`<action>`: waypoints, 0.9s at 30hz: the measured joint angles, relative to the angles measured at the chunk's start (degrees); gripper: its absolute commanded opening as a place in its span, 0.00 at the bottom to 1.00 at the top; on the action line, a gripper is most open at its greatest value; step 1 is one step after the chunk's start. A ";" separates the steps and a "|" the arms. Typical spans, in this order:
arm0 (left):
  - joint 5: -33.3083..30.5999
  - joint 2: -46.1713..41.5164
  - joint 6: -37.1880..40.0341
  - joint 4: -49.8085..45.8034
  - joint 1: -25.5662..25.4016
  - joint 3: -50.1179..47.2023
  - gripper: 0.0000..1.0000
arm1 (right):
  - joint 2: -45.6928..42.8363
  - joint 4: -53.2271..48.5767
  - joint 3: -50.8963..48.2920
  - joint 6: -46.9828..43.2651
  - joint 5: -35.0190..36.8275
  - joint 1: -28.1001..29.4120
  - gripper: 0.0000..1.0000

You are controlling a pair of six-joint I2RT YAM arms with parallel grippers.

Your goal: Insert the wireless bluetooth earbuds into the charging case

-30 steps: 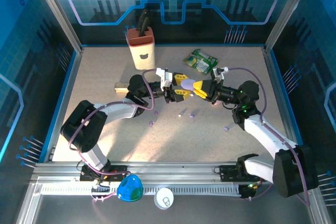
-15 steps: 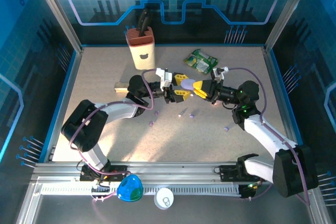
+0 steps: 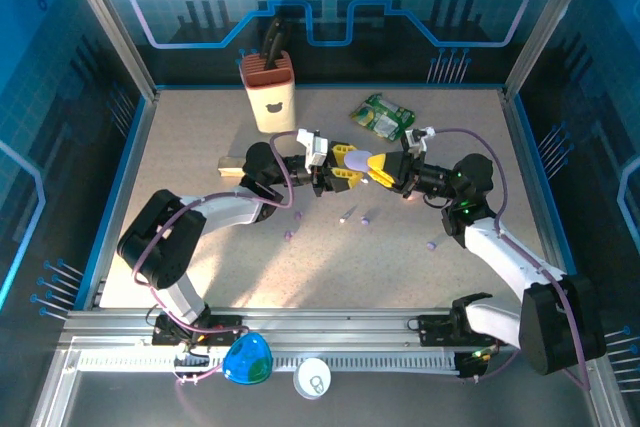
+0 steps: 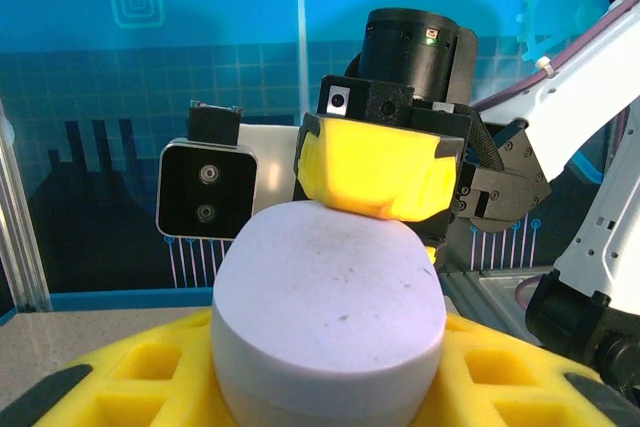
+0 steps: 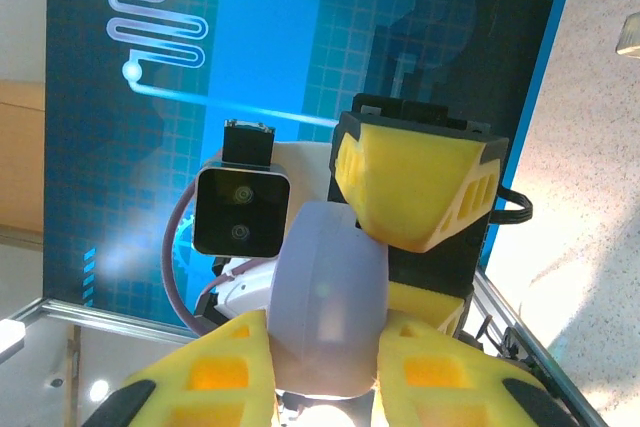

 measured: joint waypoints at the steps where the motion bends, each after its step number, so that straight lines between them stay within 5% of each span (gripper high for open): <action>1: 0.02 0.00 0.00 0.00 0.00 0.02 0.36 | 0.00 0.00 0.00 -0.02 0.02 0.00 0.15; 9: 0.42 0.00 0.26 -1.11 0.00 0.00 0.37 | -1.14 -6.21 0.79 -5.25 0.00 -0.33 0.76; 14: 0.35 -0.17 1.88 -4.57 0.26 -0.81 0.36 | -4.90 -15.98 1.73 -16.90 0.02 -4.09 0.80; 18: -0.33 -1.20 2.95 -7.82 0.90 -2.51 0.36 | -8.35 -31.43 4.79 -34.75 3.15 -6.75 0.81; 22: -1.46 -2.64 4.15 -11.21 1.14 -3.37 0.35 | -11.80 -49.24 11.23 -56.81 11.34 -4.72 0.84; 27: -2.34 -4.44 5.09 -15.13 1.14 -3.37 0.35 | -15.28 -56.11 13.27 -75.38 17.66 -0.13 0.86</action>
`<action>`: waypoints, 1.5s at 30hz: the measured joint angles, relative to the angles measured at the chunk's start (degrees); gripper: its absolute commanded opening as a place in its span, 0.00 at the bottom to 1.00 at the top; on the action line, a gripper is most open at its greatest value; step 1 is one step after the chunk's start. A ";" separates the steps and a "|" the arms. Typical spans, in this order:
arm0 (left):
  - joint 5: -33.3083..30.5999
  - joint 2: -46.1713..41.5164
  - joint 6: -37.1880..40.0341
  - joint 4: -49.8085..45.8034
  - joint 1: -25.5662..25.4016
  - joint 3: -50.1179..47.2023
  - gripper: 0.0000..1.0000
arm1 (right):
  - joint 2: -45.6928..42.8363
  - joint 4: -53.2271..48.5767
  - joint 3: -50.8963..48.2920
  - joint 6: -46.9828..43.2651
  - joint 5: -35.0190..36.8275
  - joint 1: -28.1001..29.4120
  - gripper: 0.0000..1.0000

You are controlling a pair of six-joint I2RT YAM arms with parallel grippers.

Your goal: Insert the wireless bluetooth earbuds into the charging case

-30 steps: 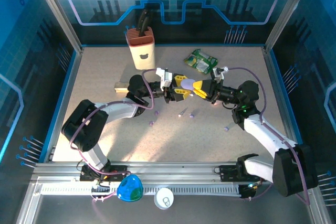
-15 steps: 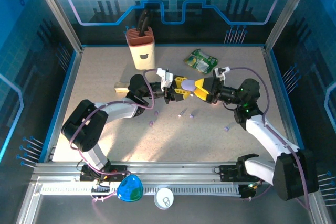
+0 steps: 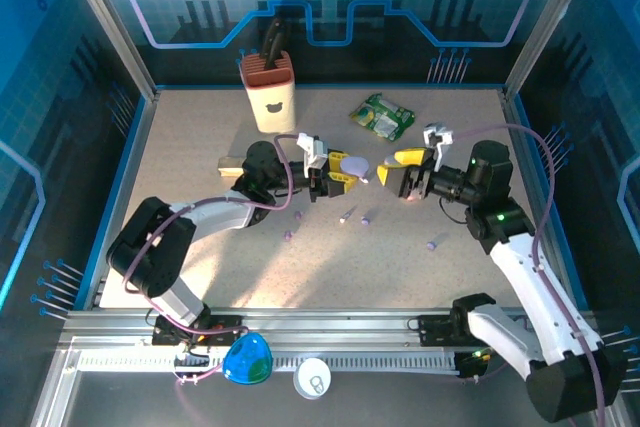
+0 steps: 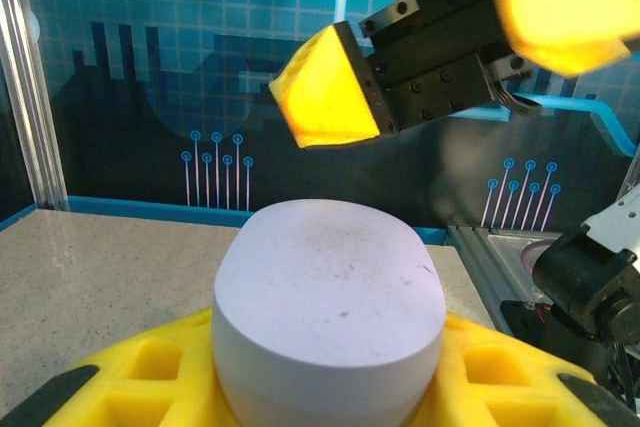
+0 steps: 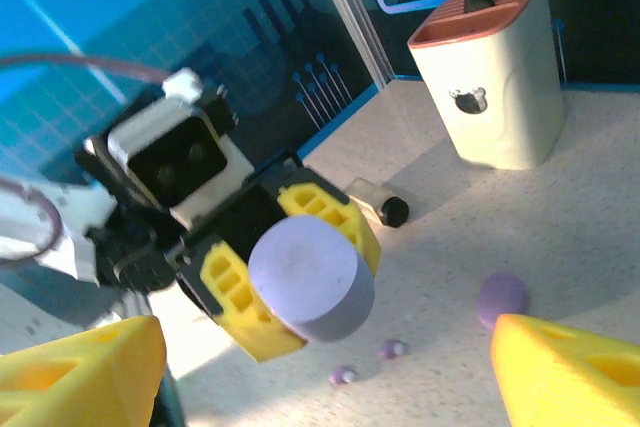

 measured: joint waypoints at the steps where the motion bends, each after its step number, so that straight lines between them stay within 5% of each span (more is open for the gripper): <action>1: -0.09 -0.31 0.11 -0.68 0.00 0.00 0.35 | -0.07 -1.03 0.13 -3.15 1.01 1.14 0.86; 8: -0.13 -1.75 0.09 -2.32 -0.07 -1.27 0.34 | 5.11 -5.90 5.64 -19.80 6.08 9.38 0.87; 15: -0.13 -2.49 -0.35 -2.60 -0.17 -1.95 0.34 | 7.80 -5.62 5.97 -25.59 8.79 10.10 0.87; 45: 0.55 -7.32 6.10 -8.74 -0.07 -3.85 0.35 | 17.53 0.66 10.73 -23.82 10.25 9.33 0.87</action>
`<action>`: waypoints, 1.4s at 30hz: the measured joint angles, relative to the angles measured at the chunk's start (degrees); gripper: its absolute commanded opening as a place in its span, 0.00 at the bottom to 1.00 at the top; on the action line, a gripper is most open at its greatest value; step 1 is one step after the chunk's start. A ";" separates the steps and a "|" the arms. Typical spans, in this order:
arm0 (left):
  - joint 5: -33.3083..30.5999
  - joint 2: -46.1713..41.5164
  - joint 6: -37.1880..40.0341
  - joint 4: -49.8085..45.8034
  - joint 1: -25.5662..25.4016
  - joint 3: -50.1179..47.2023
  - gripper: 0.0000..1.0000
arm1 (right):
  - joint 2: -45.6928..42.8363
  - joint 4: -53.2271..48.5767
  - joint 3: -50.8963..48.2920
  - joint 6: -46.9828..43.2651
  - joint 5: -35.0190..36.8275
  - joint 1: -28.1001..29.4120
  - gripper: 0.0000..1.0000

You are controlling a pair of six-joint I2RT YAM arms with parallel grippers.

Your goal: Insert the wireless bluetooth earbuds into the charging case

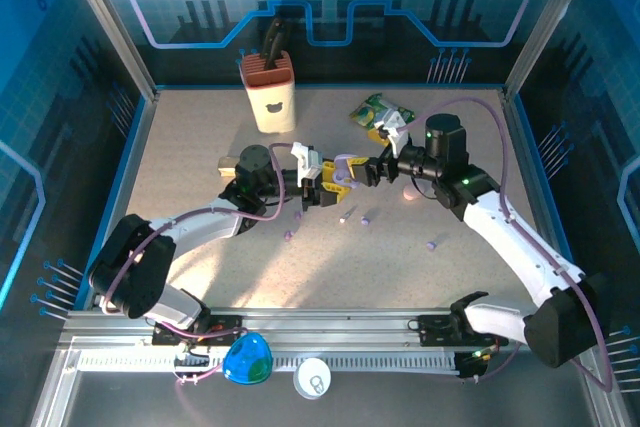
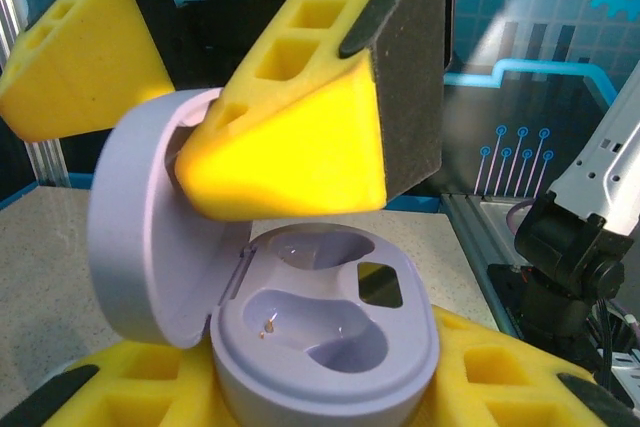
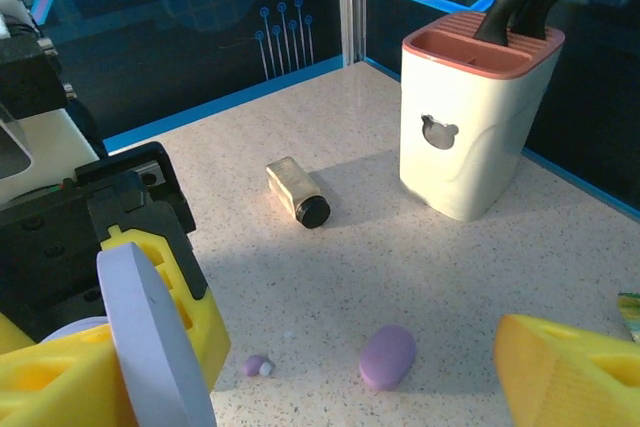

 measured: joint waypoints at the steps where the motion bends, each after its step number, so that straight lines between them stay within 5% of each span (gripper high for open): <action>1: 0.02 0.02 -0.20 0.39 0.00 0.00 0.35 | -0.02 0.02 0.00 -0.02 -0.26 -0.02 0.87; 10: -1.31 1.44 -4.02 8.02 0.00 -1.07 0.35 | -4.17 4.31 -2.40 2.99 -8.15 -4.96 0.88; 18: -5.03 3.19 -6.12 14.16 0.85 -4.09 0.35 | -12.09 15.34 -14.73 16.55 -12.57 -13.44 0.86; 34: -8.20 7.54 -9.25 26.99 5.84 -8.11 0.33 | -3.89 -9.62 -19.63 30.69 12.37 -16.61 0.79; 42: -8.35 9.49 -9.20 28.26 6.12 -8.68 0.33 | 1.79 -16.74 -22.80 35.56 15.06 -21.77 0.81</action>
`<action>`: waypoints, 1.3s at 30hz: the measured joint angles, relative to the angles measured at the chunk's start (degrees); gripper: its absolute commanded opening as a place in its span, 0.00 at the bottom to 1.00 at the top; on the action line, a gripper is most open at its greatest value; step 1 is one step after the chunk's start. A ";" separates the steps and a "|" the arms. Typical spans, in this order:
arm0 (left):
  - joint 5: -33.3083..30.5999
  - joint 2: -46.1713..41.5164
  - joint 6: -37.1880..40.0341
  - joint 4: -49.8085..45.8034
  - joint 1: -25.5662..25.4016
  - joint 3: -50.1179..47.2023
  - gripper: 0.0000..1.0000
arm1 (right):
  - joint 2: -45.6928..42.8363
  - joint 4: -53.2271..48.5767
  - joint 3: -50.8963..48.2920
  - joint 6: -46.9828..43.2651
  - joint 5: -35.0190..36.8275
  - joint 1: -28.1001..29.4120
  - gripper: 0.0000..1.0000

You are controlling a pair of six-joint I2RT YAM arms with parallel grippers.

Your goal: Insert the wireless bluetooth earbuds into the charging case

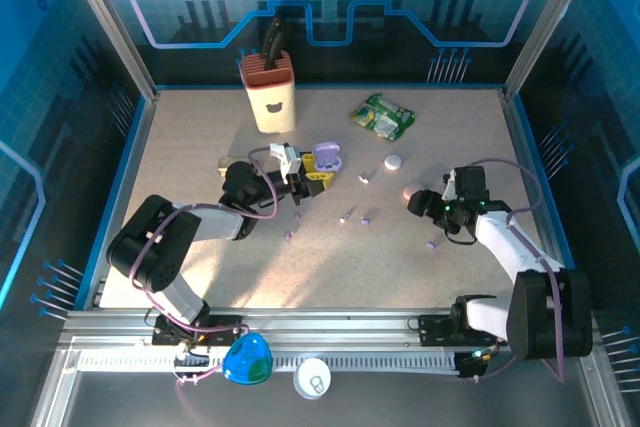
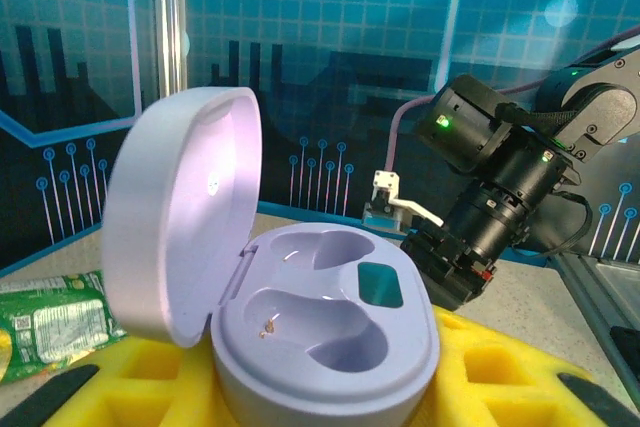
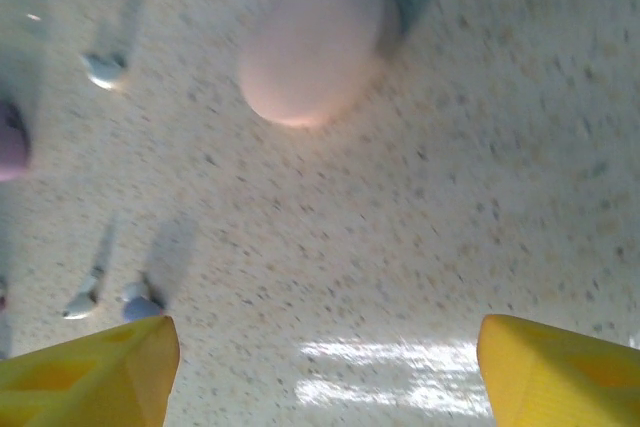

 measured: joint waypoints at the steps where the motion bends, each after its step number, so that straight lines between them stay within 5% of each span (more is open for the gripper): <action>1: -0.02 0.28 0.00 0.02 0.00 -0.13 0.33 | 0.74 -0.33 0.00 0.09 0.07 -0.02 0.81; 12: 0.00 0.87 0.15 0.81 0.04 -0.59 0.33 | 6.86 -2.86 0.02 -0.31 3.06 -0.39 0.84; 39: 1.99 2.51 1.29 1.27 1.07 -0.59 0.34 | 2.82 -7.74 -2.27 3.30 2.29 3.39 0.76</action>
